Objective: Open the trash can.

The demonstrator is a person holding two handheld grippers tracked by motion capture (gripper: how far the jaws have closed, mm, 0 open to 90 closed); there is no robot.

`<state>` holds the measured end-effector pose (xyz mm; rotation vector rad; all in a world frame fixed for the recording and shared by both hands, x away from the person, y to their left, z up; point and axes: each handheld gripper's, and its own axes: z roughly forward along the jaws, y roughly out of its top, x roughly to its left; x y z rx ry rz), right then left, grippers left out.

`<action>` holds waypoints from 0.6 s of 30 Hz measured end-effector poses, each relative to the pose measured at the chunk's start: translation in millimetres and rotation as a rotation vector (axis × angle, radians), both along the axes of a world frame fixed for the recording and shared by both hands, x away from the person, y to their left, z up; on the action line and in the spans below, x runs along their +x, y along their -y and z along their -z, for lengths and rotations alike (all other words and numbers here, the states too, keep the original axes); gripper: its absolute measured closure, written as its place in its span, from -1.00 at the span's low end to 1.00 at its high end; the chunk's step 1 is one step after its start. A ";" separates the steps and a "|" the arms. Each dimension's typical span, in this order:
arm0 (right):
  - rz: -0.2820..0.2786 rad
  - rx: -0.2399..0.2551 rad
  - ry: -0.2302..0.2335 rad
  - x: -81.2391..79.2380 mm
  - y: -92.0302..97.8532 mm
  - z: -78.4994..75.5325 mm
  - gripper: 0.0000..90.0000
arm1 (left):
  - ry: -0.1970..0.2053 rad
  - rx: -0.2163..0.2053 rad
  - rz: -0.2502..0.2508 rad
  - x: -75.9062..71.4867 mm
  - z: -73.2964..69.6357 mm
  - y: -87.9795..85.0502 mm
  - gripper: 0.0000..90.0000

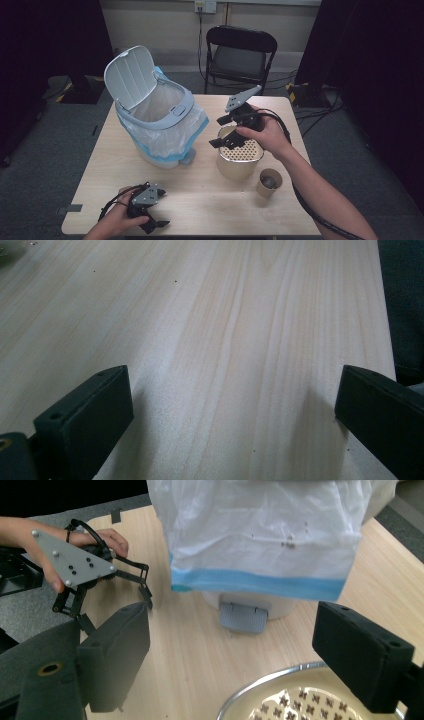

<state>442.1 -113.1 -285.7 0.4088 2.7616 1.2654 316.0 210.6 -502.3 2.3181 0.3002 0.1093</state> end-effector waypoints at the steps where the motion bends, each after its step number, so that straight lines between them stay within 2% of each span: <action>1: 0.005 0.000 0.001 -0.6 2.2 1.2 -0.67 | 0.000 0.000 0.000 0.0 0.0 0.0 -0.97; 10: 0.044 -0.004 0.003 -3.9 20.5 13.9 -0.67 | 0.000 -0.004 -0.004 -0.4 0.4 0.3 -0.97; 18: 0.055 0.003 -0.019 -7.2 33.4 21.9 -0.65 | -0.001 -0.005 -0.008 -0.7 0.6 0.3 -0.97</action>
